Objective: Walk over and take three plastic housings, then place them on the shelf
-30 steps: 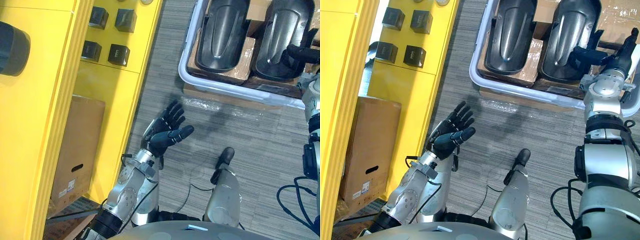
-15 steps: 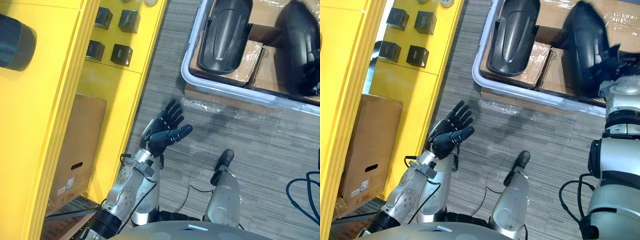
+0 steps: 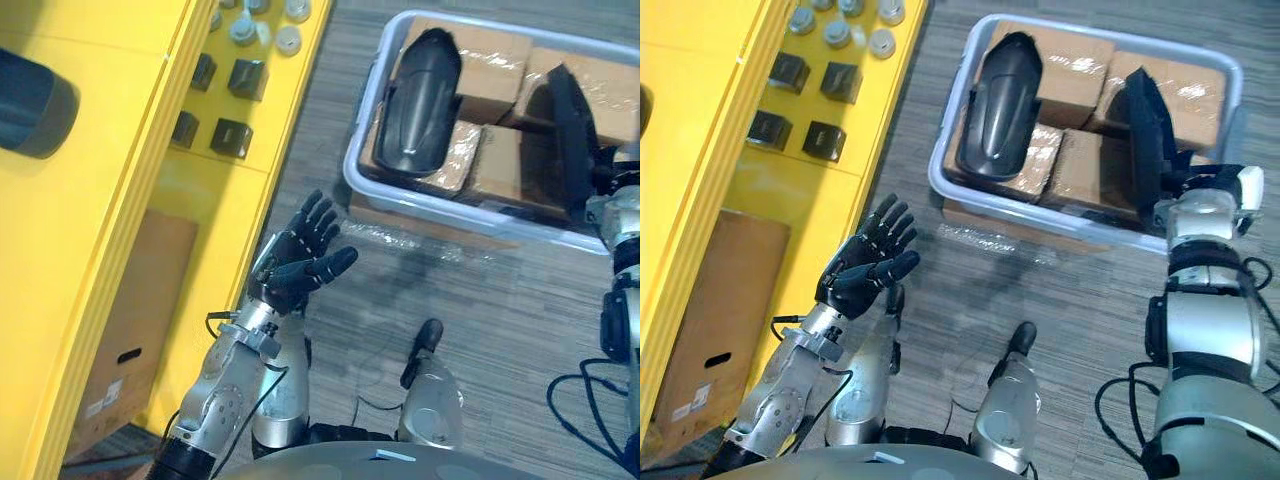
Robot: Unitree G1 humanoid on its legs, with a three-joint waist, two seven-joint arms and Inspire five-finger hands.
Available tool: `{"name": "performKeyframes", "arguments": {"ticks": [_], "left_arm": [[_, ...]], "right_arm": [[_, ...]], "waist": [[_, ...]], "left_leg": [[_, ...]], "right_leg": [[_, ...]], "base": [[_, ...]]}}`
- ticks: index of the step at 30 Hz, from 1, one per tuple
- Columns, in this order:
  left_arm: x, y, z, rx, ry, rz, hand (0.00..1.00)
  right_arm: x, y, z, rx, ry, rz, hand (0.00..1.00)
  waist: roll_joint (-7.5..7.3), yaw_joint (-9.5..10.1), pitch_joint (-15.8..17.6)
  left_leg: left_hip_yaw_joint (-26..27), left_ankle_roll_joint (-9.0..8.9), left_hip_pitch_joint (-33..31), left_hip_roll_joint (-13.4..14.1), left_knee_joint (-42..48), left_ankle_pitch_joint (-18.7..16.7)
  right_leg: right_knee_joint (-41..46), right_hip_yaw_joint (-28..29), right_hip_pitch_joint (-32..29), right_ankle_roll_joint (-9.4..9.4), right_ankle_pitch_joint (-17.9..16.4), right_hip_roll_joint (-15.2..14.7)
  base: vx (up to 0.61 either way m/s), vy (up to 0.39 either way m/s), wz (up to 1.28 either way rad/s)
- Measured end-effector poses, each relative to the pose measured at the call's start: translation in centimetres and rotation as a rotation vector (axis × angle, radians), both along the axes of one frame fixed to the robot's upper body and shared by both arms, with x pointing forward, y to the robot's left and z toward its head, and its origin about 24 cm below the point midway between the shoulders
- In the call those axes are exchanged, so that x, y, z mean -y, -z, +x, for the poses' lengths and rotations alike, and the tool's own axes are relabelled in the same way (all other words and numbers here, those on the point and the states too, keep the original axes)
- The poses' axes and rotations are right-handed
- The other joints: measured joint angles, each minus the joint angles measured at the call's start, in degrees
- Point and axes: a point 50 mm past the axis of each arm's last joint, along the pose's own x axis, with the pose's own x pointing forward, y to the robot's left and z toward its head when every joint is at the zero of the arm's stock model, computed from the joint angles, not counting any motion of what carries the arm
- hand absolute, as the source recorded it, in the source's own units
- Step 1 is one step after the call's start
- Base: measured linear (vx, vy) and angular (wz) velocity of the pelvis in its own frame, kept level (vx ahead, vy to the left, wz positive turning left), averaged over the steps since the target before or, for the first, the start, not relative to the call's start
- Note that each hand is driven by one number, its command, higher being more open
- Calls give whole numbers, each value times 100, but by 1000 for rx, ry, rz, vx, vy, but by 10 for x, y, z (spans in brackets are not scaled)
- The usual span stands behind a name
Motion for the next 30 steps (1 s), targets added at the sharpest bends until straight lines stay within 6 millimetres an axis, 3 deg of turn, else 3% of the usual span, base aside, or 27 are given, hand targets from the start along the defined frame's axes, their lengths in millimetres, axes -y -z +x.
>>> {"name": "performKeyframes", "arguments": {"ticks": [3, 6, 8, 13, 16, 20, 30], "left_arm": [[3, -3, 2, 25, 44, 40, 100], [12, -10, 10, 35, 120, 83, 100], [17, -8, 15, 2, 156, 174, 100], [26, 4, 22, -112, 175, 201, 100], [33, 13, 35, -198, 137, 198, 100], [37, 23, 41, -342, 75, 57, 100], [55, 16, 46, -434, 128, -296, 100]], "right_arm": [[-15, -3, 5, 42, -41, -93, 0], [-31, -20, 7, 124, -104, -261, 0], [-56, -23, 9, 186, -190, -378, 0], [-95, -15, 5, 256, -347, -540, 0], [-115, -7, 2, 306, -416, -592, 0], [-136, 5, -6, 345, -495, -650, 0], [-171, 26, -10, 346, -649, -713, 0]], "waist": [[-88, -104, -217], [-114, -142, -431], [-183, -212, -780], [-374, -278, -1389], [-465, -332, -1638], [-576, -519, -1847], [-748, -546, -2100]], "left_leg": [[73, 0, 177, 19, -187, 43], [203, 3, 328, 29, -188, 33], [339, 3, 380, 93, -191, 33], [553, -11, 513, 250, -195, 22], [659, -118, 622, 331, -209, -60], [683, -153, 670, 341, -220, -91], [735, -139, 666, 315, -198, -75]], "right_leg": [[-151, 23, 115, 44, 30, 29], [-349, 53, 332, 77, 75, 64], [-439, 62, 404, 60, 93, 140], [-574, 111, 505, -5, 147, 307], [-746, 194, 612, -31, 172, 389], [-895, 220, 683, -21, 242, 408], [-1130, 233, 751, -18, 445, 412]], "base": [[85, -32, -10], [76, -31, -6], [48, -48, -8], [14, -60, -14], [-61, -40, -19], [-87, -14, -8], [-11, -6, -1]]}}
